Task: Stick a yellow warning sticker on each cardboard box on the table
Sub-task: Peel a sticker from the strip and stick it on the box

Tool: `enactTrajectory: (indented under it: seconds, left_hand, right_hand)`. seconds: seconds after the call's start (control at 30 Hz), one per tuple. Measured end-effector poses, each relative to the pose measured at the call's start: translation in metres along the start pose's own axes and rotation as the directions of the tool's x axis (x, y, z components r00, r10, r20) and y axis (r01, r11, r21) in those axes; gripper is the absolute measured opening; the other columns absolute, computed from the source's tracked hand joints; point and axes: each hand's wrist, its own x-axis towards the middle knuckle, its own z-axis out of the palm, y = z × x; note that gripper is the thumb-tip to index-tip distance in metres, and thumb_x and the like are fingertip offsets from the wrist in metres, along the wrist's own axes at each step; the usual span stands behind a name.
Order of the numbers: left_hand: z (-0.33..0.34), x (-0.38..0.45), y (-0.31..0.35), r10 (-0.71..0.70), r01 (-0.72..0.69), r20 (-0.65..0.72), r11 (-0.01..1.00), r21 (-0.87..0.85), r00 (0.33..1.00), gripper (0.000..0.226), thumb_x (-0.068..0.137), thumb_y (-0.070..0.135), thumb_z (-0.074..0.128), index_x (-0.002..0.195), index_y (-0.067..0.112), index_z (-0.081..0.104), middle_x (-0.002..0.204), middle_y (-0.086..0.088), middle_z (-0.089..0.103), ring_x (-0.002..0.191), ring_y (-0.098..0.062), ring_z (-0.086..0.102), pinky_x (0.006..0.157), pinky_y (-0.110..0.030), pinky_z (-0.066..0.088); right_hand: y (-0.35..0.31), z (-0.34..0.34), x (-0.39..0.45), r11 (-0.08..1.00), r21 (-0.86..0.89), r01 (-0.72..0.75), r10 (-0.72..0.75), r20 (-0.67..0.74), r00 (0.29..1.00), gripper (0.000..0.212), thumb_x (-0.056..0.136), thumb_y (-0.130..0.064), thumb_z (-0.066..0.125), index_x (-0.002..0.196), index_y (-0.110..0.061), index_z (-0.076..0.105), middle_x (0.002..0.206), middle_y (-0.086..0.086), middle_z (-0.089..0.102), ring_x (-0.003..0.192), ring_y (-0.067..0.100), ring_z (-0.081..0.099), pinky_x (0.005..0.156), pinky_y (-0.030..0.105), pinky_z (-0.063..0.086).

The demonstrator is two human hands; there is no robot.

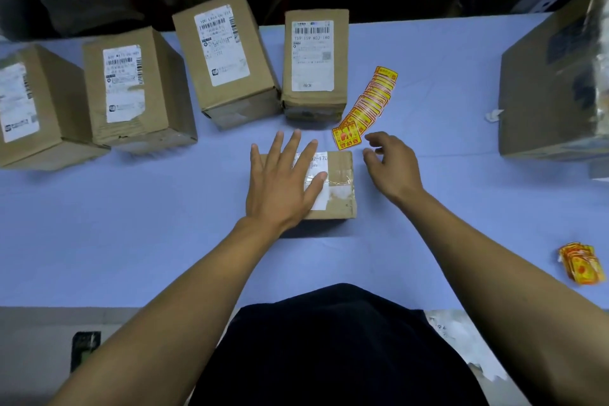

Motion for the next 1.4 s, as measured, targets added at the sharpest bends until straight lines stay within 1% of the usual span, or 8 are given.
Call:
enactTrajectory:
  seconds: [0.27,0.5,0.73,1.0,1.13,1.23,1.3,1.4]
  left_hand:
    - [0.002,0.003,0.0,0.007,-0.008,-0.05,1.0,-0.019,0.999,0.065,0.097,0.058,0.023,0.148,0.025,0.043,0.153,-0.007,0.045,0.144,-0.031,0.035,0.116,-0.062,0.015]
    - [0.003,0.004,0.001,0.015,-0.017,-0.086,1.0,-0.017,0.996,0.062,0.097,0.057,0.028,0.145,0.023,0.048,0.148,-0.007,0.051,0.141,-0.032,0.04,0.114,-0.062,0.02]
    - [0.003,0.002,0.001,0.007,-0.011,-0.092,0.999,-0.039,0.996,0.06,0.097,0.056,0.03,0.143,0.023,0.05,0.146,-0.006,0.053,0.139,-0.031,0.041,0.115,-0.062,0.02]
    - [-0.013,-0.004,0.004,-0.027,0.008,-0.083,0.973,-0.229,0.996,0.056,0.1,0.048,0.036,0.148,0.02,0.042,0.154,-0.003,0.042,0.145,-0.027,0.031,0.119,-0.057,0.007]
    - [-0.041,-0.008,0.018,-0.166,0.011,-0.167,0.739,-0.673,0.972,0.04,0.101,0.029,0.053,0.138,0.014,0.055,0.139,-0.003,0.056,0.129,-0.018,0.049,0.112,-0.033,0.034]
    - [-0.07,-0.013,0.04,-0.255,0.153,0.083,0.269,-0.951,0.963,0.022,0.097,0.023,0.061,0.118,0.018,0.066,0.107,0.005,0.069,0.093,-0.008,0.067,0.078,-0.022,0.053]
    - [-0.081,-0.02,0.047,-0.188,0.247,0.26,-0.093,-0.965,0.947,0.015,0.094,0.017,0.065,0.109,0.017,0.067,0.094,0.002,0.073,0.079,-0.008,0.069,0.067,-0.023,0.055]
    - [-0.089,-0.033,0.046,-0.159,0.252,0.288,-0.212,-0.944,0.944,0.006,0.091,0.01,0.067,0.097,0.011,0.068,0.081,0.0,0.073,0.07,-0.012,0.066,0.065,-0.025,0.053]
  right_hand:
    - [-0.007,0.023,0.042,0.98,-0.048,-0.191,0.191,-0.01,0.982,0.044,0.087,-0.046,0.07,0.118,-0.015,0.061,0.116,0.009,0.067,0.107,0.028,0.063,0.076,0.035,0.047]
    - [-0.013,0.034,0.052,0.919,-0.012,-0.393,0.392,-0.038,0.919,0.032,0.083,-0.042,0.075,0.101,-0.016,0.069,0.112,0.01,0.063,0.112,0.031,0.058,0.083,0.043,0.054]
    - [-0.013,0.023,0.04,0.821,0.375,-0.431,0.443,0.059,0.895,0.02,0.083,-0.025,0.078,0.071,-0.018,0.064,0.078,-0.001,0.067,0.084,0.022,0.062,0.072,0.03,0.048]
    - [-0.048,-0.028,-0.016,0.635,0.689,-0.351,0.354,0.144,0.924,0.005,0.09,-0.014,0.07,0.086,-0.017,0.068,0.079,0.0,0.066,0.07,0.013,0.06,0.069,0.026,0.05]
    - [-0.07,-0.052,-0.052,0.599,0.748,-0.286,0.241,0.172,0.955,0.006,0.093,-0.012,0.066,0.092,-0.016,0.071,0.074,-0.007,0.069,0.065,0.008,0.059,0.069,0.024,0.05]
    - [-0.087,-0.059,-0.075,0.582,0.775,-0.247,0.131,0.21,0.969,0.008,0.094,-0.009,0.064,0.094,-0.013,0.071,0.071,-0.008,0.071,0.062,0.004,0.06,0.068,0.021,0.051]
    - [-0.097,-0.06,-0.09,0.593,0.774,-0.22,0.068,0.224,0.972,0.009,0.094,-0.008,0.064,0.093,-0.013,0.071,0.071,-0.007,0.07,0.062,0.004,0.059,0.068,0.022,0.051]
    - [-0.106,-0.061,-0.107,0.582,0.784,-0.214,0.043,0.234,0.971,0.008,0.093,-0.008,0.065,0.089,-0.011,0.071,0.072,-0.002,0.068,0.063,0.007,0.058,0.065,0.02,0.051]
